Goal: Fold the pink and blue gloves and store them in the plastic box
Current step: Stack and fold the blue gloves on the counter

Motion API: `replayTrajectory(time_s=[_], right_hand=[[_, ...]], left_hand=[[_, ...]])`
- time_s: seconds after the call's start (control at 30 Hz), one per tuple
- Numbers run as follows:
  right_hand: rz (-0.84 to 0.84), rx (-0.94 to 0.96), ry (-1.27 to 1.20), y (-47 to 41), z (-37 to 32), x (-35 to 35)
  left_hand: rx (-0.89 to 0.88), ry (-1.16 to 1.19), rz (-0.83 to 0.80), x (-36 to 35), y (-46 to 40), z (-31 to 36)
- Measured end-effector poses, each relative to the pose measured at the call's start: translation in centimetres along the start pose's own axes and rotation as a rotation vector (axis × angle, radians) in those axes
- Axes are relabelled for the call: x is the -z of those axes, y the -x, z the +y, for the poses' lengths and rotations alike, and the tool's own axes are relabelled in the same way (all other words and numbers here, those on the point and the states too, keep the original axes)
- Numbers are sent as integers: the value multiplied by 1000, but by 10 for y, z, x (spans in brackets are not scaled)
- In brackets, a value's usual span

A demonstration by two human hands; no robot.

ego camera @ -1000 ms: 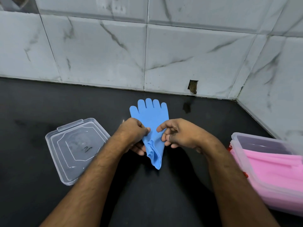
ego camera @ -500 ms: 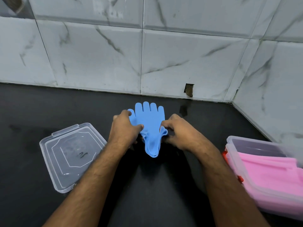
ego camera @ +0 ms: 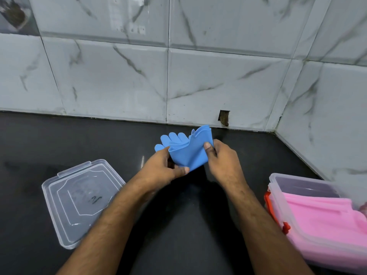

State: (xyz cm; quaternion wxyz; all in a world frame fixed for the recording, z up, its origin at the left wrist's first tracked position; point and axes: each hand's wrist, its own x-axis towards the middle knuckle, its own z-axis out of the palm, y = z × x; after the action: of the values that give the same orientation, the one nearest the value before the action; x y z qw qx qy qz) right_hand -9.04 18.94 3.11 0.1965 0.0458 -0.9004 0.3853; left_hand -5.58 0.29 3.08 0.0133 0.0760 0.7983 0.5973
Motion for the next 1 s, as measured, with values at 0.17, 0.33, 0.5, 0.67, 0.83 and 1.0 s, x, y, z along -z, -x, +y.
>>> replayTrajectory(time_s=[0.17,0.33,0.5,0.67,0.83,1.0], right_hand=[[12,22,57,-1,-3,0],[62,55,27,0,-10,2],[32,-19,-34,1,-7,-4],[-76,-204,132,-3,5,-5],[-194,-258,270,-3,6,-7],[-214,-219,166,-1,1,-5]], left_hand=[[-13,-180,211,-3,-2,3],[16,-45,326,-1,-5,4],[60,192,251,-12,-11,-5],[129,130,28,-15,-10,-15],[266,75,45,-13,-14,-20],[254,34,135,-15,-14,-20]])
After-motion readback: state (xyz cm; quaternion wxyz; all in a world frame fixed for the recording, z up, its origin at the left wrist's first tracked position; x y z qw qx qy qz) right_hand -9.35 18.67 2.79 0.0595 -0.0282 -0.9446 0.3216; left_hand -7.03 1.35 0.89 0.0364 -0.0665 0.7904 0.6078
